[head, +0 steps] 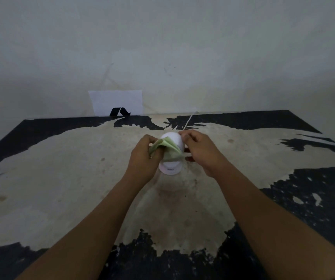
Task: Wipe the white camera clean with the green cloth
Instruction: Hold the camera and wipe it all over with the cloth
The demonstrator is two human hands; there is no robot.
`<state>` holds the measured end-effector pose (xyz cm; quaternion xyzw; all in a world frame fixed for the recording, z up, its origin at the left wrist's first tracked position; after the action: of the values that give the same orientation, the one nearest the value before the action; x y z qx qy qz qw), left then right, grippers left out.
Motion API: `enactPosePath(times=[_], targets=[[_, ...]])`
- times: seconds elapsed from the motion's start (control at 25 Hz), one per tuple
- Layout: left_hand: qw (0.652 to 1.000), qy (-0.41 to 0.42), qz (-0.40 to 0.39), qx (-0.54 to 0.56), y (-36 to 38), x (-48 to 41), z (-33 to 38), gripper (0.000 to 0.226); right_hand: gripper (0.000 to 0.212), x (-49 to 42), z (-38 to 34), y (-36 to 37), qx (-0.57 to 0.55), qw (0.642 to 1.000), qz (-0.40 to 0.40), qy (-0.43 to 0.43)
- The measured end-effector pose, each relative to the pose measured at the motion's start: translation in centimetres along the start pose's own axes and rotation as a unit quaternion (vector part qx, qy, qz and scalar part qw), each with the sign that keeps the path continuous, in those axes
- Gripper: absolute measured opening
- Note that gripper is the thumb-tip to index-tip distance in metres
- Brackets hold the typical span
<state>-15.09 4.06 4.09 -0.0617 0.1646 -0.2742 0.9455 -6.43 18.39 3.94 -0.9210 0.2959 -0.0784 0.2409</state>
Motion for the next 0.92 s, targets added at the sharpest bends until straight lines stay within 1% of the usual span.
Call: enactPosePath(times=[0.12, 0.24, 0.28, 0.36, 0.44, 0.56, 0.64, 0.72, 0.8, 0.92], targets=[[1.0, -0.002, 0.01, 0.006, 0.6, -0.5, 0.1, 0.015, 0.018, -0.5, 0.2, 0.1, -0.045, 0.999, 0.007, 0.016], [1.0, 0.0, 0.007, 0.01, 1.4, -1.0, 0.1, 0.038, 0.008, -1.0, 0.3, 0.3, -0.067, 0.997, -0.002, 0.034], [1.0, 0.002, 0.005, 0.004, 1.8, -1.2, 0.2, 0.047, 0.009, -1.1, 0.3, 0.2, -0.068, 0.997, -0.005, 0.04], [1.0, 0.004, 0.008, -0.019, 2.3, -1.2, 0.3, 0.061, 0.022, -1.3, 0.1, 0.1, -0.06, 0.997, -0.006, 0.042], [1.0, -0.005, 0.01, -0.028, 2.6, -1.0, -0.2, 0.066, 0.027, -1.3, 0.0, 0.0, -0.049, 0.998, -0.002, 0.03], [0.999, 0.001, -0.008, -0.031, 2.4, -0.6, -0.8, 0.065, 0.028, -1.3, 0.3, 0.1, -0.043, 0.999, -0.002, 0.029], [0.999, 0.01, -0.027, -0.03, 1.8, -0.5, -0.6, 0.056, 0.027, -1.3, 0.4, 0.2, -0.041, 0.999, -0.006, 0.028], [0.997, 0.014, -0.058, -0.049, 1.1, -0.8, -0.2, 0.043, 0.025, -1.3, 0.4, 0.3, -0.051, 0.998, -0.011, 0.029], [0.995, 0.004, -0.082, -0.057, 0.6, -1.2, -0.5, 0.037, 0.022, -1.2, 0.4, 0.3, -0.052, 0.998, -0.014, 0.029], [0.996, -0.019, -0.079, -0.037, 0.4, -1.7, -0.8, 0.026, 0.022, -1.3, 0.4, 0.4, -0.042, 0.999, -0.008, 0.024]])
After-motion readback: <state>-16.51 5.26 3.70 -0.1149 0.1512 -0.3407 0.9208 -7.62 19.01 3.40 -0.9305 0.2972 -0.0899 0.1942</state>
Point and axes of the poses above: each hand's wrist, its own x-axis away from the middle knuckle, its own y-axis out of the palm, z = x × y, the point moved 9 cm from there along -x, towards the middle knuckle, and after that the axes turned 14 degrees about x, right-handed, at the moved point
